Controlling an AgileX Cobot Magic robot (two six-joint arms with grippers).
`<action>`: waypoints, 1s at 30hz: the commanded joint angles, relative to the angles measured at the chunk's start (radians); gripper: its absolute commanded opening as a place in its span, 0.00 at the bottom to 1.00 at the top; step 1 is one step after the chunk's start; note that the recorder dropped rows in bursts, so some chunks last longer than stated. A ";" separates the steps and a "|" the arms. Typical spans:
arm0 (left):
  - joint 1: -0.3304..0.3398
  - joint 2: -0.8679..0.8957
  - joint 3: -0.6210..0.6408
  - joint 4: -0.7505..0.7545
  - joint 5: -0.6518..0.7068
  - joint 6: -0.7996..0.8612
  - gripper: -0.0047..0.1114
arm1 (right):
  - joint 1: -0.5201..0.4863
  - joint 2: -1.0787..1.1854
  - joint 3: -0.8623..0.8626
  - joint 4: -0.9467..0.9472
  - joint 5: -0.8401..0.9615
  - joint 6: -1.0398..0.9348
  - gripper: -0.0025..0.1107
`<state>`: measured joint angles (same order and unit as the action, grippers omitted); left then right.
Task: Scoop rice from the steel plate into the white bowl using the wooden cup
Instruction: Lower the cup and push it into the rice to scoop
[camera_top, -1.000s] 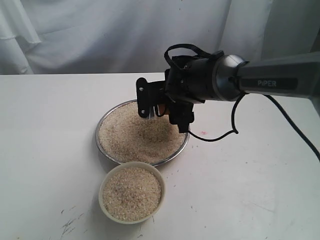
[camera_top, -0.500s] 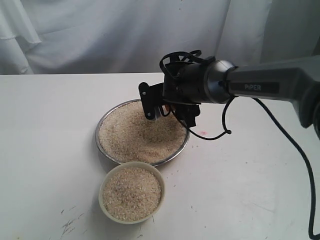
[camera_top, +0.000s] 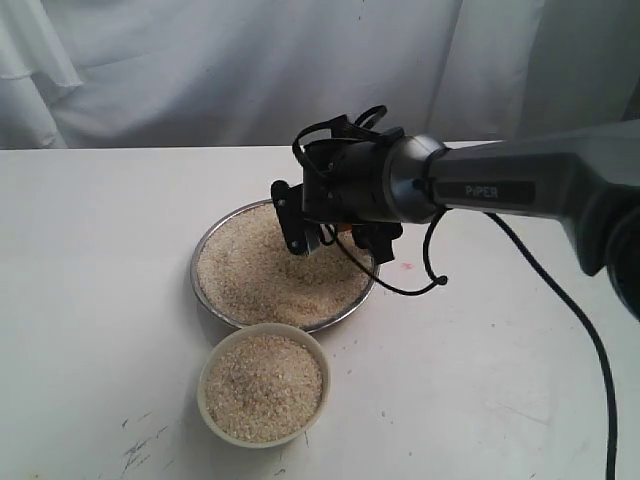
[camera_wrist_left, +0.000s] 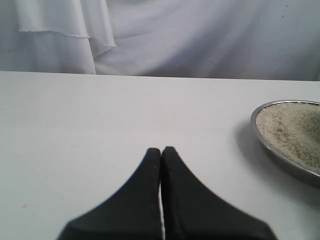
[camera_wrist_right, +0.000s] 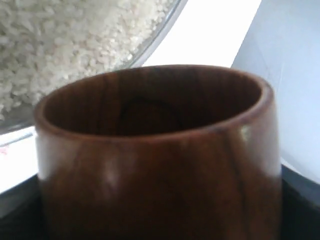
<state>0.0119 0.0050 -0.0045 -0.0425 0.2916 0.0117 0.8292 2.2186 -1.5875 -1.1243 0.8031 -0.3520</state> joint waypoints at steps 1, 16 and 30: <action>-0.002 -0.005 0.005 -0.001 -0.006 -0.003 0.04 | 0.019 0.040 -0.007 -0.054 0.025 -0.008 0.02; -0.002 -0.005 0.005 -0.001 -0.006 -0.003 0.04 | 0.037 0.063 -0.027 -0.053 0.050 0.002 0.02; -0.002 -0.005 0.005 -0.001 -0.006 -0.003 0.04 | 0.067 0.096 -0.027 -0.037 0.095 0.002 0.02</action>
<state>0.0119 0.0050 -0.0045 -0.0425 0.2916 0.0117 0.8905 2.2997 -1.6115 -1.1640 0.8755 -0.3489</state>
